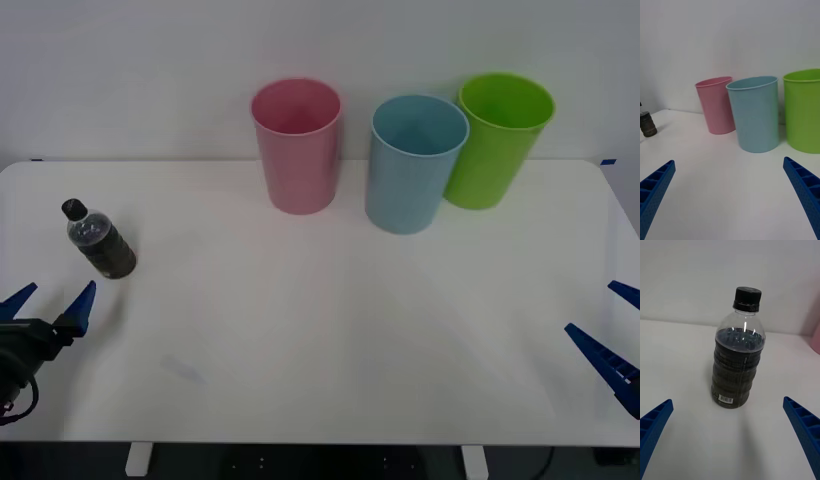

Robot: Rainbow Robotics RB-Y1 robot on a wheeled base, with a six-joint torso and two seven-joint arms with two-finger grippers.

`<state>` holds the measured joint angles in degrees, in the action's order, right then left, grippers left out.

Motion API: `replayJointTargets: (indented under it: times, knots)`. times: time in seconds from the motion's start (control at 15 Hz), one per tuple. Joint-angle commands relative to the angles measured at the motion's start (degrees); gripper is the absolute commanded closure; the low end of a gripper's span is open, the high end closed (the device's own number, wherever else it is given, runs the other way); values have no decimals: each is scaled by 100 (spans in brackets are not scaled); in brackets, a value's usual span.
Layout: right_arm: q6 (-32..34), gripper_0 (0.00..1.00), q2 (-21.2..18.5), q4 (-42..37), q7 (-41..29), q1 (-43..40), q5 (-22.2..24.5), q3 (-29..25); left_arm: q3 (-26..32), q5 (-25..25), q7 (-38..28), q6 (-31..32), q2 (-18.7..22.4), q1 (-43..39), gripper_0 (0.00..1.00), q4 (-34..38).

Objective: Grasp the object on the table and drop it into the matching bin: aluminum can to the light blue bin, PET bottle to the pink bin.

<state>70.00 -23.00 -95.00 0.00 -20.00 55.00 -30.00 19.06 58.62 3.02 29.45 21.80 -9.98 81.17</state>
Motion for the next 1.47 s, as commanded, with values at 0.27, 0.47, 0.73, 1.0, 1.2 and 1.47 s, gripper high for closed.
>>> replayJointTargets:
  times: [0.27,0.47,0.73,1.0,1.2,1.47]
  knots:
    - [0,0,0,0,0,0,0,0,1,414,49,-203,-193,638,0,-444]
    - [0,0,0,0,0,0,0,0,1,563,58,-220,-246,990,0,-769]
    - [0,0,0,0,0,0,0,0,63,756,137,-220,-255,1482,0,-1279]
    - [0,0,0,0,0,0,0,0,63,888,190,-326,-264,1789,0,-1525]
    - [0,0,0,0,0,0,0,0,72,1020,225,-449,-290,1992,0,-1736]
    - [0,0,0,0,0,0,0,0,81,1161,278,-581,-290,2238,0,-1973]
